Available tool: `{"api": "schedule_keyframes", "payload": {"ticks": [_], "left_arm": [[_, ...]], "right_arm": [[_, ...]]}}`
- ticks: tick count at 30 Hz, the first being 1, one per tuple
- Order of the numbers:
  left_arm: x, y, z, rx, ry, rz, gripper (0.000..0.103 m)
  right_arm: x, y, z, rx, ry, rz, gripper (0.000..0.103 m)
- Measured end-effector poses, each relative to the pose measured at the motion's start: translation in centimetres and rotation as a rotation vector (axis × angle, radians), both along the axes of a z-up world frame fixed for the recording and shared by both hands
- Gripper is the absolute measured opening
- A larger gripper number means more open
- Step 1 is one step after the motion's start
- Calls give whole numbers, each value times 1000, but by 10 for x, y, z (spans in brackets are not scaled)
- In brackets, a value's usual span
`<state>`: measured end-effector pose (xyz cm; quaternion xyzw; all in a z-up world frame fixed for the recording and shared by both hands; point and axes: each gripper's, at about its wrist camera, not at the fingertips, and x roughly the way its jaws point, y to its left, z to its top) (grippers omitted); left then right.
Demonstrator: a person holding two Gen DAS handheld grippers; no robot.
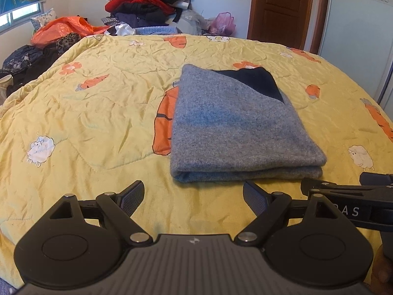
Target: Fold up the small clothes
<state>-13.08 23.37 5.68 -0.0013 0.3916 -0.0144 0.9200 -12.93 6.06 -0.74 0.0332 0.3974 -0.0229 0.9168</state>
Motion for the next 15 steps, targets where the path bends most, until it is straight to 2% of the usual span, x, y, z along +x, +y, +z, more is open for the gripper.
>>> {"api": "schedule_keyframes", "payload": {"ticks": [4, 9, 15], "left_arm": [[0, -1, -1, 2, 5, -5, 88], [1, -1, -1, -2, 6, -8, 88], [1, -2, -3, 6, 11, -11, 88]], "right_arm": [[1, 2, -6, -1, 21, -14, 102], [0, -5, -8, 54, 14, -31, 103], [0, 5, -9, -26, 15, -1, 103]]}}
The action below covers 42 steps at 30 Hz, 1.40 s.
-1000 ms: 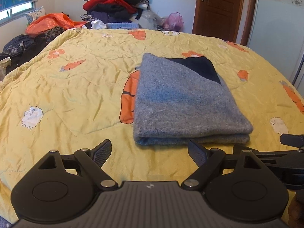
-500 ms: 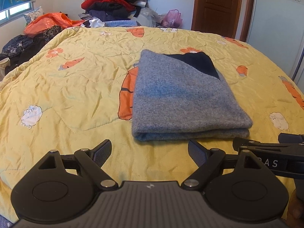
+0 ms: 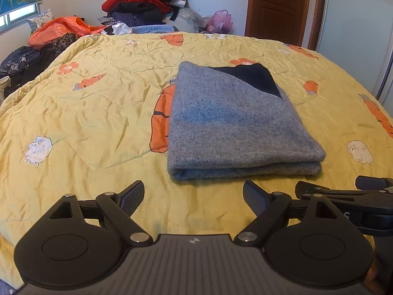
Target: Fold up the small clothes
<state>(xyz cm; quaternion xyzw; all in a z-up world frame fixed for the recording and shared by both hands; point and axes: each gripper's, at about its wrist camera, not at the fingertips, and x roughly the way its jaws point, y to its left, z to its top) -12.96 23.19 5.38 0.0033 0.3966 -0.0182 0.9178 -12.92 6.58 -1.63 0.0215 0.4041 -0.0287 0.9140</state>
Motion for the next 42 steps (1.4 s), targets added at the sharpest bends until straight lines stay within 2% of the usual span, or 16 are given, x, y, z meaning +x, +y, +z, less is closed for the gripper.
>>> {"api": "schedule_keyframes", "payload": {"ticks": [11, 26, 42], "left_arm": [[-3, 12, 4, 18, -16, 23, 88], [-1, 14, 5, 13, -14, 19, 88], [1, 17, 5, 14, -14, 16, 88]], "right_arm": [[1, 1, 0, -61, 13, -3, 103], [3, 8, 5, -85, -3, 36, 103], [8, 7, 1, -79, 19, 37, 103]]}}
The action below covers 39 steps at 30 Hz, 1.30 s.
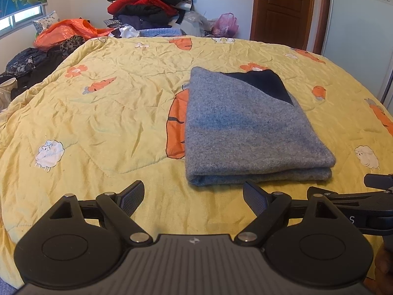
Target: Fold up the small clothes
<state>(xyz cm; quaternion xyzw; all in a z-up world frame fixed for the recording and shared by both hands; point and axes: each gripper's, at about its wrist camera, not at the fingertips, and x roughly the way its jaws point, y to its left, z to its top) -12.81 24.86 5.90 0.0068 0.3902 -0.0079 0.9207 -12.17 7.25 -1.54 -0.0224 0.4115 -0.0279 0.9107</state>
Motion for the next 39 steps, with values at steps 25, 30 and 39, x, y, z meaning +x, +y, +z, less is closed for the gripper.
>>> {"api": "schedule_keyframes", "payload": {"ticks": [25, 30, 39], "left_arm": [[0, 2, -3, -10, 14, 7, 88], [0, 2, -4, -10, 15, 7, 88], [1, 2, -4, -11, 16, 9, 88]], "right_arm": [[0, 1, 0, 9, -3, 9, 103], [0, 1, 0, 12, -1, 12, 103], [2, 1, -1, 22, 4, 14, 103]]}}
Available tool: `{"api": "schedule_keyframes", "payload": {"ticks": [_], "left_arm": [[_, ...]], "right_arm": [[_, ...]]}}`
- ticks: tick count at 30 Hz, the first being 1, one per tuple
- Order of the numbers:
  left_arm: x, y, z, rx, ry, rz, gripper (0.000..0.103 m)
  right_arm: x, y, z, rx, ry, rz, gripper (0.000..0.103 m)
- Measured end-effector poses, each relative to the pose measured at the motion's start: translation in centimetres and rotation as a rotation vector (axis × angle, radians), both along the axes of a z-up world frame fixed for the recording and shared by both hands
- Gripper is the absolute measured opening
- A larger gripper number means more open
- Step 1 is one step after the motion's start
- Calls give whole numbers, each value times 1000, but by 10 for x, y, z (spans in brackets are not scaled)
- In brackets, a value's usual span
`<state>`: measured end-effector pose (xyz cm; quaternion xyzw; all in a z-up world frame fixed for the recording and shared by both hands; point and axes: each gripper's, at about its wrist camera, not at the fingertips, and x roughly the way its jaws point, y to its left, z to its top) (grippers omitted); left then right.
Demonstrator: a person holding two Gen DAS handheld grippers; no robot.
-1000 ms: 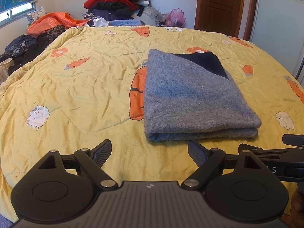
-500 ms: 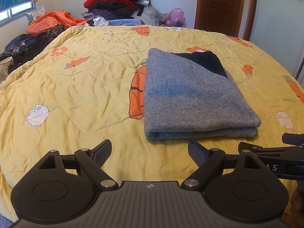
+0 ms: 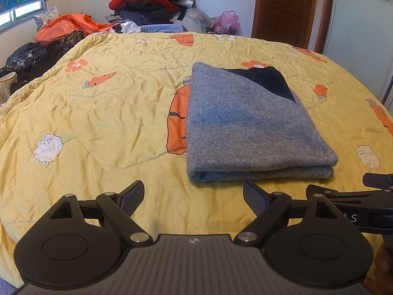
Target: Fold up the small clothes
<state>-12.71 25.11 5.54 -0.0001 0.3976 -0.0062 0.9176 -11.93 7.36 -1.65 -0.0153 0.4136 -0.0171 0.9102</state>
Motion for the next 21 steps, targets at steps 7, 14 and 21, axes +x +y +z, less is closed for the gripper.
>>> {"api": "schedule_keyframes", "payload": {"ticks": [7, 14, 21], "left_arm": [[1, 0, -1, -2, 3, 0, 88], [1, 2, -1, -7, 3, 8, 88], [2, 9, -2, -8, 9, 23, 88]], "right_arm": [[1, -1, -1, 11, 6, -5, 103], [-2, -4, -1, 49, -7, 10, 103], [-8, -23, 13, 212, -47, -12, 101]]}}
